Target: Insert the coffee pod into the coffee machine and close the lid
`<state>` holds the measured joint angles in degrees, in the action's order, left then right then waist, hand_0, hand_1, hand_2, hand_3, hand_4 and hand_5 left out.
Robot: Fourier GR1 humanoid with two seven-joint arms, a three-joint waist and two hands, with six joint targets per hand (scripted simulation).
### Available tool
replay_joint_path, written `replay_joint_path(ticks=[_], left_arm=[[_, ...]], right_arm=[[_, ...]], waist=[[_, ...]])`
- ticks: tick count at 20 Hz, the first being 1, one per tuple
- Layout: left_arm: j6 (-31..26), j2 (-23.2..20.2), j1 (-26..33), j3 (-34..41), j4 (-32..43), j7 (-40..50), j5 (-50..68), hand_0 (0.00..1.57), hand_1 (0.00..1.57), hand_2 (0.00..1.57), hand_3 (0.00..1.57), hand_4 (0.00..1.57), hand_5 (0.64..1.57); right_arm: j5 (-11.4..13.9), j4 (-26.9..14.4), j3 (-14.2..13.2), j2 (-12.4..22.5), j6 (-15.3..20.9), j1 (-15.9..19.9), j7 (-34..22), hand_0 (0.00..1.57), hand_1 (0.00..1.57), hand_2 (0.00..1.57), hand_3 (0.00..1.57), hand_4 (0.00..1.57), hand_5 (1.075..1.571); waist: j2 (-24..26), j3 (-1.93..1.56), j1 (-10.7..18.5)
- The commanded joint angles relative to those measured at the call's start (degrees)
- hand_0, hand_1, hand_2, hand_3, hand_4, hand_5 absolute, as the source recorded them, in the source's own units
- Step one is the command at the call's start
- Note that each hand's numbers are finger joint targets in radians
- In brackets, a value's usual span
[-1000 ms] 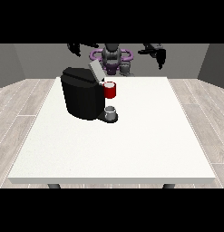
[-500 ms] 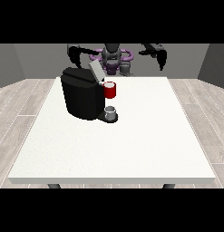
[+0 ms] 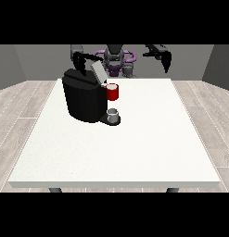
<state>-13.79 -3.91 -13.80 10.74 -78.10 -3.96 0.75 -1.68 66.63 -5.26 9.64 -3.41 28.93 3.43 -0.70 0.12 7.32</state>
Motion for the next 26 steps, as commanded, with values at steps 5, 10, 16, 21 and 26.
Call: replay_joint_path(ticks=[5, 10, 16, 21, 26], left_arm=[[1.6, -1.3, -0.3, -0.9, -2.2, 0.7, 0.1, 0.00, 0.00, 0.00, 0.00, 0.00, 1.571], [2.5, -2.0, -0.9, -0.2, -1.7, 1.9, 0.5, 0.00, 0.00, 0.00, 0.00, 0.00, 1.571], [2.9, -1.4, 2.4, -1.4, -2.1, 1.2, 0.3, 0.00, 0.00, 0.00, 0.00, 0.00, 1.571], [1.5, -2.4, -1.8, -1.7, -1.5, 1.4, 1.6, 0.00, 0.00, 0.00, 0.00, 0.14, 1.571], [3.2, -3.8, -2.0, 0.7, 3.0, -2.2, 1.5, 0.00, 0.00, 0.00, 0.00, 0.16, 1.571]], right_arm=[[2.6, -4.5, 1.2, -1.6, 1.0, 4.6, 0.3, 0.00, 0.00, 0.00, 0.00, 0.00, 1.571], [3.2, -5.1, 2.2, -2.2, 0.5, 6.0, -0.6, 0.00, 0.00, 0.00, 0.00, 0.00, 1.571], [2.4, -6.6, 0.8, -1.0, -1.1, 7.8, -2.0, 0.00, 0.00, 0.00, 0.00, 0.00, 1.571], [4.3, -9.1, 0.6, -2.2, 2.3, 13.6, -0.9, 0.00, 0.00, 0.00, 0.00, 0.00, 1.571], [4.6, -8.0, 2.6, -1.4, -2.4, 13.9, -0.7, 0.00, 0.00, 0.00, 0.00, 0.21, 1.571]], waist=[[-2.1, -0.12, -0.7], [-2.0, -0.12, -0.8], [-0.7, -0.12, -0.3], [-4.3, -0.12, 1.6], [-4.1, -0.11, -1.1]])
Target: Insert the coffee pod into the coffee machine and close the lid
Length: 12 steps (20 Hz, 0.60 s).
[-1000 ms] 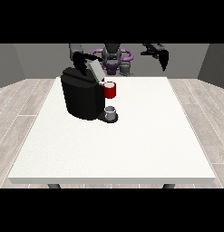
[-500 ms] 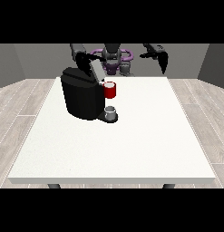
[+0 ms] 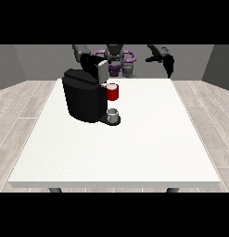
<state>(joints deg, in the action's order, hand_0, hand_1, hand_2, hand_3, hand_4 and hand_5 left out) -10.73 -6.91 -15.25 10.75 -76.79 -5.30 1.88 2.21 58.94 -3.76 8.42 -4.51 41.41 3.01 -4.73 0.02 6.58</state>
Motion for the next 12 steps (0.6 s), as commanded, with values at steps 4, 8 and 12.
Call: replay_joint_path(ticks=[4, 8, 12], left_arm=[[-0.2, -1.8, -1.8, 1.7, 3.1, 0.0, 1.5, 0.00, 0.00, 0.00, 0.00, 0.17, 1.571], [-0.1, -0.4, -1.8, -1.1, 1.5, -3.6, -0.2, 0.00, 0.00, 0.00, 0.00, 0.00, 1.571], [-0.2, -0.9, -0.6, -0.6, 0.5, -3.4, 0.6, 0.00, 0.00, 0.00, 0.00, 0.20, 1.571]], right_arm=[[4.4, 0.5, 4.2, -3.2, 2.2, 2.5, -2.3, 0.00, 0.00, 0.00, 0.00, 0.21, 1.571], [6.1, -1.7, 3.5, -3.1, 3.7, 6.5, -1.4, 0.00, 0.00, 0.00, 0.00, 0.12, 1.571], [5.2, -1.3, 3.0, -3.2, 1.7, 5.3, -2.2, 0.00, 0.00, 0.00, 0.00, 0.12, 1.571]], waist=[[1.5, -0.01, -0.5], [-0.6, -0.01, 1.8], [2.2, -0.01, 0.4]])
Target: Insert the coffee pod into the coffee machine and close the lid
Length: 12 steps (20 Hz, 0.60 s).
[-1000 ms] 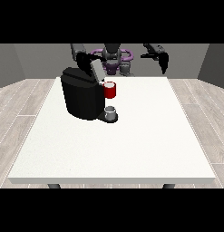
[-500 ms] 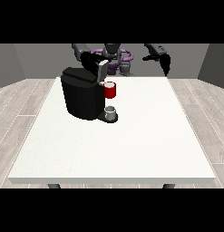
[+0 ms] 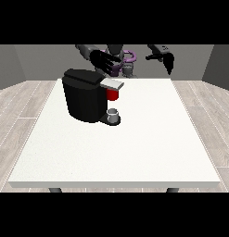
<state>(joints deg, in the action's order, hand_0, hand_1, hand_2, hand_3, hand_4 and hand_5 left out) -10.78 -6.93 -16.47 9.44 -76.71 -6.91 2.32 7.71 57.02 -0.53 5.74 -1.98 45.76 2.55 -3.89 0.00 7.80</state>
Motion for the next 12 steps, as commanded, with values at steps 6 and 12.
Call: replay_joint_path(ticks=[6, 12], left_arm=[[0.6, 3.5, 5.9, -3.2, -1.2, -4.5, -1.0, 0.00, 0.00, 0.00, 0.00, 0.19, 1.571], [1.1, 2.1, 5.3, -0.5, 3.3, -4.8, 0.0, 0.00, 0.00, 0.00, 0.00, 0.19, 1.571]], right_arm=[[-0.9, 2.6, 2.3, -4.9, -2.1, -3.9, 3.3, 0.00, 0.00, 0.00, 0.00, 0.13, 1.571], [-11.1, 9.9, 10.1, -5.7, -0.1, -15.5, 7.1, 0.00, 0.00, 0.00, 0.00, 0.29, 1.571]], waist=[[4.3, 0.01, -1.9], [7.2, 0.00, -5.4]])
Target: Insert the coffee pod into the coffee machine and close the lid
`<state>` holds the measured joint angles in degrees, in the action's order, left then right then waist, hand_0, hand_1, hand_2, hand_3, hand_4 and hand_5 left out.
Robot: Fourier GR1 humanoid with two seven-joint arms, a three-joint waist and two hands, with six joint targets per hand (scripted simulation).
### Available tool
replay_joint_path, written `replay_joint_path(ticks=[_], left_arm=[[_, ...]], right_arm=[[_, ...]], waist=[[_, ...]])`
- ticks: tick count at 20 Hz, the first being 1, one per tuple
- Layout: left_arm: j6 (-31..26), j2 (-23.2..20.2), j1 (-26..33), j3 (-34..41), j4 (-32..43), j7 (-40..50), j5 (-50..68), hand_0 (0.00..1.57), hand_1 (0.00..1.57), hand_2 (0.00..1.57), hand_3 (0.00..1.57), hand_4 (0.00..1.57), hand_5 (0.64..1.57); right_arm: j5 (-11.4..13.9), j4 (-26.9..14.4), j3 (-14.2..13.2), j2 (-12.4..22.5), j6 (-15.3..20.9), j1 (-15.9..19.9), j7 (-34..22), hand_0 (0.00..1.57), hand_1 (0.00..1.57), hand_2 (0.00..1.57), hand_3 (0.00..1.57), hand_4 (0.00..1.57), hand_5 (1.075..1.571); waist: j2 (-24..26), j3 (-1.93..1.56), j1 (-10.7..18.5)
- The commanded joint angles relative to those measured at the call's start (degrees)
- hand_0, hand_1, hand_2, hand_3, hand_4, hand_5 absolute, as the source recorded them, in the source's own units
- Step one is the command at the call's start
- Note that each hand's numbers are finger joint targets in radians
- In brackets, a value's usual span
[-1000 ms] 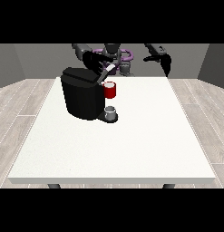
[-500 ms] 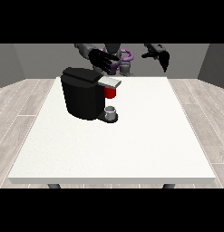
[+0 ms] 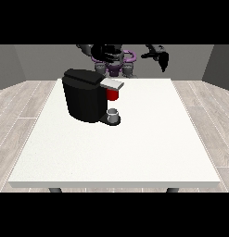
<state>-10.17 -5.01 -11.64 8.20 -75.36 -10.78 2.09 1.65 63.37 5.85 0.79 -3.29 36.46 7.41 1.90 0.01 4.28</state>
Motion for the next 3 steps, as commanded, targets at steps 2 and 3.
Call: replay_joint_path(ticks=[2, 3], left_arm=[[1.8, -0.3, 1.8, 1.6, 3.5, -1.7, -0.6, 0.00, 0.00, 0.00, 0.00, 0.19, 1.571], [1.0, -0.7, 1.3, 1.6, 2.1, 0.7, 0.5, 0.00, 0.00, 0.00, 0.00, 0.19, 1.571]], right_arm=[[-7.0, 6.0, 6.0, -0.8, 2.0, -11.3, 0.3, 0.00, 0.00, 0.00, 0.00, 0.25, 1.571], [-7.1, 5.6, 5.5, -0.8, 4.1, -12.8, 2.0, 0.00, 0.00, 0.00, 0.00, 0.16, 1.571]], waist=[[4.2, 0.00, -5.0], [3.5, -0.01, -3.7]])
